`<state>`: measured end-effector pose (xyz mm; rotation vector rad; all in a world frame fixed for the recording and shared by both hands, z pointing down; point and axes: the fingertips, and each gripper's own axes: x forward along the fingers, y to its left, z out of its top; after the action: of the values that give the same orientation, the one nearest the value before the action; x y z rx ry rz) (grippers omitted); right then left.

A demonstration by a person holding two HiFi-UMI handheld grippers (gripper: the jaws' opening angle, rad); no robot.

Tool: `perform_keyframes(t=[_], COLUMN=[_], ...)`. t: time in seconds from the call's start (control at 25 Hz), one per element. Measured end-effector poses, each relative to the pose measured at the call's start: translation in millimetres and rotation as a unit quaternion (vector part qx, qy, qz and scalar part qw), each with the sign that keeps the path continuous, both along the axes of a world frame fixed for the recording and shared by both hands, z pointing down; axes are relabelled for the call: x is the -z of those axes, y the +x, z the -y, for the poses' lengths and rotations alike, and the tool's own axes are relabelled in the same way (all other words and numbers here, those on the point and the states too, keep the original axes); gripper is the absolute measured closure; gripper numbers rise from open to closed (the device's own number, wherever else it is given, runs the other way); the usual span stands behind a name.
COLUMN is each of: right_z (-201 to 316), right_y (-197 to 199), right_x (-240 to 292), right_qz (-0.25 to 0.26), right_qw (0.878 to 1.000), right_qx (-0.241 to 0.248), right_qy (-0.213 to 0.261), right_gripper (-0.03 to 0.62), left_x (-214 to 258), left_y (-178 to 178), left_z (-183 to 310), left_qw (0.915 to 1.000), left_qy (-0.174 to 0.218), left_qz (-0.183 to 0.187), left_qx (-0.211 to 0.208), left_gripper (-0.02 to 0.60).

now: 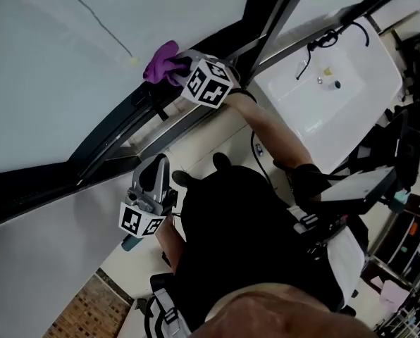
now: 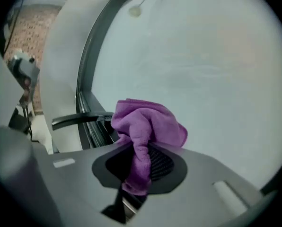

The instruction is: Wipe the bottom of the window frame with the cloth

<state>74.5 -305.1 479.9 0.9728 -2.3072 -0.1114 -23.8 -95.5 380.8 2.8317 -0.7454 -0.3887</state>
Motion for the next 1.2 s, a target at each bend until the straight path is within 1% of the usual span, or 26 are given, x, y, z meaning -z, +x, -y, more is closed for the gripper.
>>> perform_keyframes(t=[0.08, 0.12, 0.24, 0.32, 0.4, 0.52, 0.68, 0.76, 0.84, 0.92, 1.0, 1.12, 1.2], right_z=[8.3, 12.2, 14.4, 15.2, 20.3, 31.7, 42.1, 47.0, 53.5, 60.3, 64.7, 69.3, 71.6], right_y=[-22.1, -26.8, -23.0, -9.3, 14.3, 54.2, 94.9, 121.0, 153.7, 180.6, 198.4, 219.0, 229.0], right_x=[-23.0, -32.9, -42.5, -43.2, -44.7, -45.3, -45.8, -47.9, -51.7, -51.5, -50.7, -53.1, -55.1], right_qz=[-0.054, -0.067, -0.067, -0.082, -0.101, -0.108, -0.123, -0.15, -0.183, -0.194, -0.21, -0.258, -0.28], right_qw=[0.998, 0.998, 0.998, 0.997, 0.995, 0.993, 0.99, 0.985, 0.975, 0.969, 0.963, 0.947, 0.939], right_qx=[0.012, 0.012, 0.014, 0.011, -0.005, -0.037, -0.064, -0.088, -0.123, -0.151, -0.168, -0.189, -0.2], right_qy=[0.003, 0.002, 0.002, 0.008, 0.012, 0.003, -0.01, -0.009, -0.007, -0.011, -0.012, -0.009, -0.011], right_gripper=[0.528, 0.536, 0.531, 0.531, 0.531, 0.531, 0.531, 0.531, 0.532, 0.531, 0.532, 0.533, 0.533], left_x=[0.5, -0.2, -4.7, -8.0, -9.0, -9.3, -9.9, -9.4, -8.5, -8.6, -9.4, -8.7, -7.2], left_y=[-2.4, -4.5, -12.0, -14.4, -13.7, -9.3, -3.9, -2.8, -3.1, -2.8, -2.4, -0.6, 0.5], left_z=[0.4, 0.1, 0.6, 3.1, 5.9, 8.5, 9.2, 8.5, 8.3, 9.3, 9.5, 8.3, 8.0], left_qw=[1.0, 0.9999, 0.9997, 0.9995, 0.9996, 0.9997, 0.9998, 0.9998, 0.9998, 0.9998, 0.9998, 0.9999, 0.9999], left_qy=[0.0, -0.002, -0.012, -0.016, -0.017, -0.016, -0.017, -0.017, -0.017, -0.016, -0.016, -0.015, -0.014], left_qz=[-0.003, -0.003, -0.001, -0.001, -0.002, -0.002, -0.001, 0.0, -0.001, -0.001, 0.0, 0.0, 0.0], left_qx=[0.005, 0.009, 0.022, 0.026, 0.024, 0.017, 0.009, 0.008, 0.009, 0.008, 0.008, 0.007, 0.007], left_gripper=[0.581, 0.581, 0.581, 0.581, 0.581, 0.581, 0.581, 0.581, 0.581, 0.581, 0.581, 0.581, 0.581])
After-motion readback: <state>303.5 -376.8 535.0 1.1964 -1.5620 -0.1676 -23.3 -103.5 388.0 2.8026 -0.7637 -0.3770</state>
